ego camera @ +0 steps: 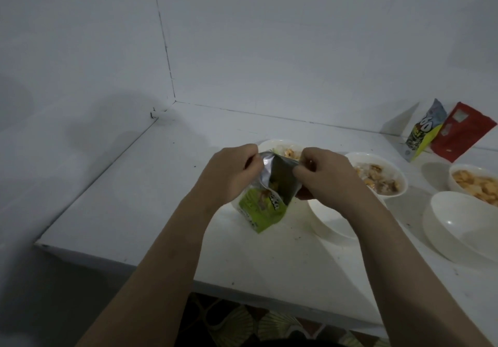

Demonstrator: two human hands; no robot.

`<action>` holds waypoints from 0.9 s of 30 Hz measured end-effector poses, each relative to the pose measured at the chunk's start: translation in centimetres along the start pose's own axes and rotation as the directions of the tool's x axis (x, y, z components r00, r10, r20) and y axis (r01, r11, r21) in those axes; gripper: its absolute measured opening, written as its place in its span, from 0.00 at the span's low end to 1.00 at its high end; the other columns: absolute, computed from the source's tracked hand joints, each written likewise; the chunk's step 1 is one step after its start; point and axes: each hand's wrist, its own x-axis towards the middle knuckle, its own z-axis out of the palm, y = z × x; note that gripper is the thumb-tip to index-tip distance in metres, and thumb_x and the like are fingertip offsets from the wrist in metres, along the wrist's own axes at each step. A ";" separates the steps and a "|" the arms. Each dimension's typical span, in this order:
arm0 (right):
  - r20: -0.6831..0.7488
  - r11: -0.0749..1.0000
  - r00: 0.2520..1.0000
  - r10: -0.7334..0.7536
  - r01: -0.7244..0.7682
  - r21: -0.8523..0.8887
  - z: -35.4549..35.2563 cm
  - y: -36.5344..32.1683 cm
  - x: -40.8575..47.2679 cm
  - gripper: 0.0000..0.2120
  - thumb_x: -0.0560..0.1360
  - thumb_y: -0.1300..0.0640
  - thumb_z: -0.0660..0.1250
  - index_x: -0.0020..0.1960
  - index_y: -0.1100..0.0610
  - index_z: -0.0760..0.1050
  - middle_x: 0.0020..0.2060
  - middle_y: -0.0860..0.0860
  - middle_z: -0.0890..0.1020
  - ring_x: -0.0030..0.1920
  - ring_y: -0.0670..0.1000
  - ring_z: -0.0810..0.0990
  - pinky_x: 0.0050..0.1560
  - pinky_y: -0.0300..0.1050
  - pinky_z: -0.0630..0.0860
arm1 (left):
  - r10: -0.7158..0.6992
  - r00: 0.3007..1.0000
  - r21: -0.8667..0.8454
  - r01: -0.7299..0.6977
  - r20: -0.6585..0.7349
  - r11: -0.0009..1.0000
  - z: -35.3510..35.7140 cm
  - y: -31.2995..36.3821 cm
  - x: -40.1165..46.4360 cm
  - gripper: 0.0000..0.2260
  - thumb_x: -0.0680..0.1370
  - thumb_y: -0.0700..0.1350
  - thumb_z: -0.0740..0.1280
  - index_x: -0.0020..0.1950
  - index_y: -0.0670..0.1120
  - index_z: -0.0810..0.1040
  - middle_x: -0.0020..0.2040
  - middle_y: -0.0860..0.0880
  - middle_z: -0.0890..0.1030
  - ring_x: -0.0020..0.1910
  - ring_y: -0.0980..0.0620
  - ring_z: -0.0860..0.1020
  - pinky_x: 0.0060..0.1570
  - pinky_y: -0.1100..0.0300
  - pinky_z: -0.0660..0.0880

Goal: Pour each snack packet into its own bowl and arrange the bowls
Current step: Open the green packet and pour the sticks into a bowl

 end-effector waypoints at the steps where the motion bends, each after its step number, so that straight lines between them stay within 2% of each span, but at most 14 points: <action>1: -0.012 1.000 1.000 -0.012 0.012 0.003 0.1 -0.2 -0.1 0.09 0.76 0.60 0.64 0.39 0.61 0.69 0.40 0.57 0.81 0.29 0.47 0.84 0.39 0.58 0.83 | -0.003 1.000 0.015 0.003 -0.007 1.000 -0.2 -0.2 -0.1 0.19 0.80 0.41 0.61 0.32 0.51 0.58 0.25 0.53 0.62 0.25 0.55 0.60 0.27 0.66 0.61; 4: -0.039 0.999 0.998 -0.054 0.053 -0.008 0.9 -0.7 -0.4 0.11 0.75 0.62 0.63 0.36 0.59 0.65 0.34 0.54 0.77 0.29 0.46 0.83 0.36 0.59 0.82 | -0.077 0.997 0.055 0.076 0.010 0.996 -0.5 -0.1 -0.2 0.19 0.80 0.43 0.60 0.32 0.48 0.57 0.26 0.51 0.62 0.27 0.54 0.60 0.27 0.63 0.58; 6: -0.042 0.996 0.996 -0.080 0.079 -0.040 1.5 -0.8 -0.4 0.12 0.74 0.62 0.63 0.35 0.57 0.64 0.31 0.54 0.75 0.32 0.52 0.83 0.37 0.60 0.81 | -0.195 0.978 0.059 0.191 0.074 0.980 -0.2 0.5 -0.1 0.17 0.80 0.46 0.59 0.33 0.46 0.60 0.29 0.50 0.64 0.29 0.53 0.63 0.29 0.62 0.57; 8: -0.057 0.994 0.994 -0.096 0.093 -0.053 1.9 -0.7 -0.4 0.12 0.74 0.62 0.63 0.34 0.57 0.63 0.32 0.55 0.75 0.36 0.58 0.82 0.38 0.61 0.81 | -0.325 0.926 -0.009 0.332 0.192 0.943 0.2 1.0 -0.2 0.16 0.79 0.54 0.60 0.35 0.46 0.66 0.33 0.50 0.70 0.33 0.53 0.68 0.32 0.59 0.62; 10: -0.085 0.992 0.990 -0.117 0.112 -0.063 2.2 -0.6 -0.4 0.11 0.74 0.62 0.63 0.35 0.57 0.64 0.30 0.53 0.73 0.34 0.56 0.78 0.39 0.58 0.80 | -0.398 0.858 -0.067 0.441 0.324 0.895 0.6 1.4 -0.5 0.18 0.73 0.63 0.63 0.45 0.48 0.77 0.42 0.50 0.79 0.39 0.52 0.76 0.38 0.58 0.72; 11: -0.099 0.990 0.987 -0.130 0.123 -0.074 2.3 -0.6 -0.4 0.11 0.74 0.62 0.63 0.35 0.57 0.64 0.29 0.52 0.72 0.32 0.54 0.74 0.37 0.55 0.79 | -0.422 0.828 -0.080 0.481 0.369 0.873 0.7 1.6 -0.6 0.19 0.72 0.62 0.64 0.50 0.48 0.79 0.47 0.47 0.81 0.42 0.51 0.78 0.42 0.58 0.75; 13: -0.128 0.986 0.981 -0.148 0.136 -0.094 2.3 -0.6 -0.4 0.11 0.74 0.63 0.62 0.35 0.57 0.63 0.28 0.50 0.69 0.30 0.51 0.68 0.32 0.49 0.72 | -0.456 0.797 -0.159 0.549 0.396 0.821 0.6 1.6 -0.7 0.12 0.77 0.51 0.64 0.55 0.45 0.79 0.51 0.41 0.82 0.44 0.47 0.80 0.45 0.56 0.77; 15: -0.169 0.988 0.975 -0.146 0.135 -0.071 2.1 -0.3 -0.3 0.10 0.74 0.62 0.62 0.36 0.57 0.63 0.29 0.51 0.70 0.32 0.53 0.72 0.32 0.48 0.74 | -0.467 0.789 -0.292 0.592 0.399 0.751 0.2 1.2 -0.4 0.08 0.79 0.41 0.61 0.56 0.42 0.75 0.54 0.37 0.80 0.48 0.43 0.81 0.45 0.54 0.81; 18: -0.211 0.989 0.968 -0.137 0.147 0.031 1.8 0.2 -0.3 0.08 0.74 0.61 0.61 0.37 0.57 0.65 0.34 0.56 0.75 0.40 0.61 0.79 0.40 0.61 0.81 | -0.418 0.800 -0.504 0.597 0.430 0.625 -0.6 1.3 -0.6 0.08 0.80 0.35 0.59 0.58 0.44 0.66 0.57 0.37 0.75 0.55 0.35 0.79 0.48 0.43 0.81; 21: -0.202 0.985 0.968 -0.147 0.161 0.055 1.8 0.2 -0.5 0.07 0.75 0.60 0.60 0.39 0.57 0.66 0.36 0.56 0.76 0.41 0.62 0.80 0.40 0.62 0.81 | -0.375 0.775 -0.561 0.629 0.509 0.539 -0.9 1.0 -1.0 0.17 0.79 0.33 0.57 0.64 0.47 0.59 0.59 0.37 0.72 0.57 0.33 0.78 0.53 0.38 0.79; 23: -0.211 0.982 0.964 -0.164 0.180 0.057 1.8 0.2 -0.7 0.06 0.75 0.61 0.60 0.39 0.57 0.66 0.35 0.55 0.76 0.40 0.62 0.80 0.40 0.62 0.81 | -0.337 0.751 -0.579 0.655 0.568 0.486 -0.9 0.5 -1.1 0.19 0.79 0.40 0.60 0.68 0.49 0.58 0.64 0.37 0.71 0.58 0.34 0.78 0.53 0.38 0.78; 25: -0.234 0.978 0.957 -0.169 0.192 0.078 1.8 0.2 -0.9 0.06 0.74 0.61 0.60 0.39 0.57 0.66 0.34 0.53 0.76 0.39 0.62 0.79 0.39 0.62 0.81 | -0.351 0.715 -0.534 0.690 0.604 0.488 -1.0 0.1 -1.1 0.30 0.75 0.62 0.62 0.72 0.53 0.58 0.71 0.43 0.69 0.62 0.36 0.75 0.56 0.36 0.75; 26: -0.244 0.976 0.955 -0.169 0.196 0.090 1.7 0.2 -0.9 0.07 0.74 0.62 0.60 0.38 0.57 0.66 0.34 0.51 0.76 0.39 0.62 0.79 0.38 0.62 0.80 | -0.379 0.695 -0.495 0.710 0.611 0.501 -1.0 -0.1 -1.0 0.38 0.70 0.73 0.58 0.75 0.56 0.58 0.74 0.46 0.66 0.66 0.36 0.72 0.60 0.34 0.71; 27: -0.250 0.975 0.953 -0.171 0.200 0.098 1.6 0.1 -1.0 0.07 0.74 0.62 0.60 0.38 0.57 0.66 0.33 0.49 0.75 0.38 0.62 0.78 0.38 0.63 0.80 | -0.408 0.681 -0.466 0.722 0.608 0.511 -1.0 -0.1 -1.0 0.43 0.67 0.79 0.51 0.76 0.59 0.57 0.76 0.48 0.64 0.70 0.35 0.67 0.63 0.31 0.66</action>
